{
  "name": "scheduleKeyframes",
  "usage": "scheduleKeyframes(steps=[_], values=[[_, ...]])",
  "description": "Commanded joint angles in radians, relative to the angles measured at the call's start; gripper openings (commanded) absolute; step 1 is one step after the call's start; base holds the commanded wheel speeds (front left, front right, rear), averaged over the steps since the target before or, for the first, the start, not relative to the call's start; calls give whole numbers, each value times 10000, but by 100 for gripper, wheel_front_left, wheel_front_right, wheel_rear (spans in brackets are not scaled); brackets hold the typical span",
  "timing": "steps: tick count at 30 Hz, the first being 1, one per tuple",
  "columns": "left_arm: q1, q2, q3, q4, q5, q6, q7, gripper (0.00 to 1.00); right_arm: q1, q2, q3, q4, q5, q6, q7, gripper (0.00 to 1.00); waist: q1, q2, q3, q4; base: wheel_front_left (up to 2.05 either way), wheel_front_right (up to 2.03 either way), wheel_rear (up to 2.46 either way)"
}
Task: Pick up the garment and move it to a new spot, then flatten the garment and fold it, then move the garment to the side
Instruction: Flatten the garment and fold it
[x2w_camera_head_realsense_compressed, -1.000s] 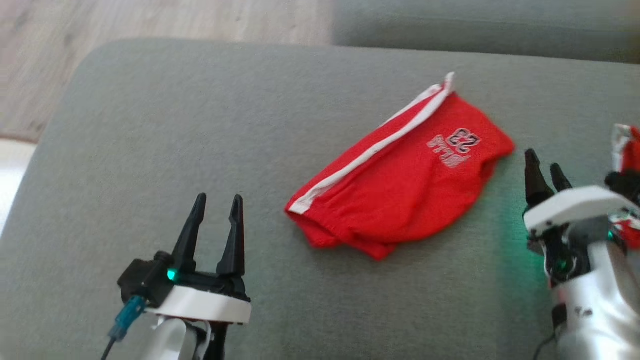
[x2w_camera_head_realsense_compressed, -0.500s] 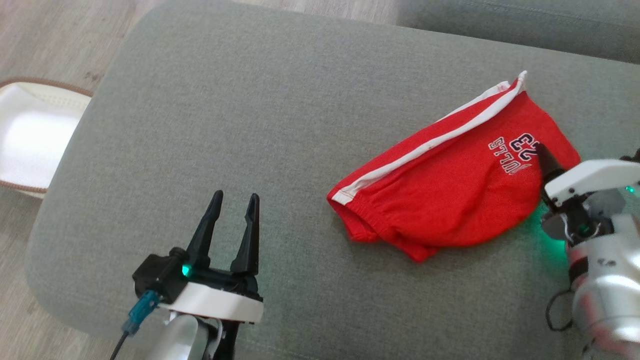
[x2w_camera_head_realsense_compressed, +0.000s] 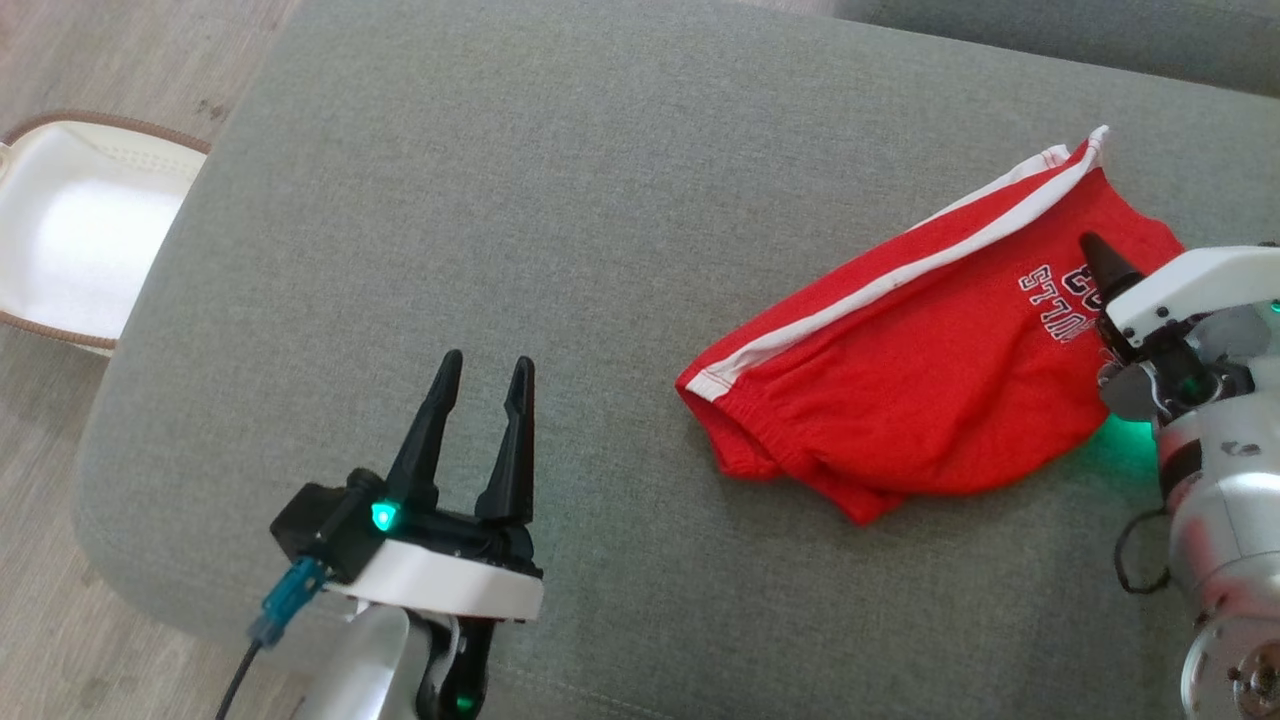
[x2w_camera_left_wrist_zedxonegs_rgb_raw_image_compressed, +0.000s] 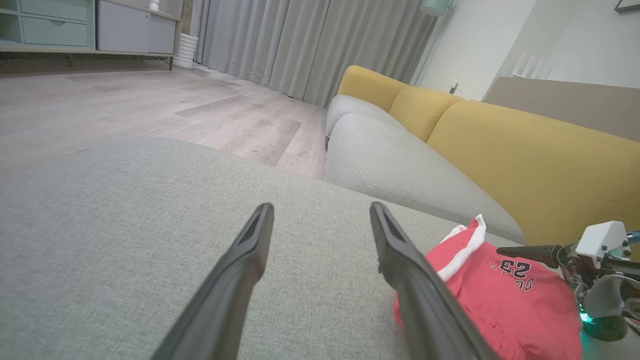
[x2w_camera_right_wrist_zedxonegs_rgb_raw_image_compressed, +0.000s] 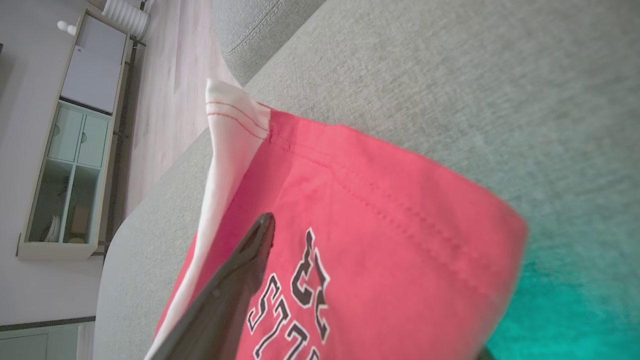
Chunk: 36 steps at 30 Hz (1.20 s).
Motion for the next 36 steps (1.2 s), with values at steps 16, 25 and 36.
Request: scheduleKeyframes(steps=[16, 25, 36], values=[[-293, -5, 416, -166, 18, 16, -95, 100, 326, 697, 518, 160, 97, -11, -994, 0, 0, 0, -544, -384, 0, 0, 0], [-76, 7, 447, -176, 35, 16, -95, 100, 1058, 581, 624, -712, 1071, -11, -1917, 0, 0, 0, -944, -724, 0, 0, 0], [553, 82, 634, -146, 72, 16, -95, 100, 2400, 368, -24, -668, 1374, -11, -3645, 0, 0, 0, -1757, -1325, 0, 0, 0]])
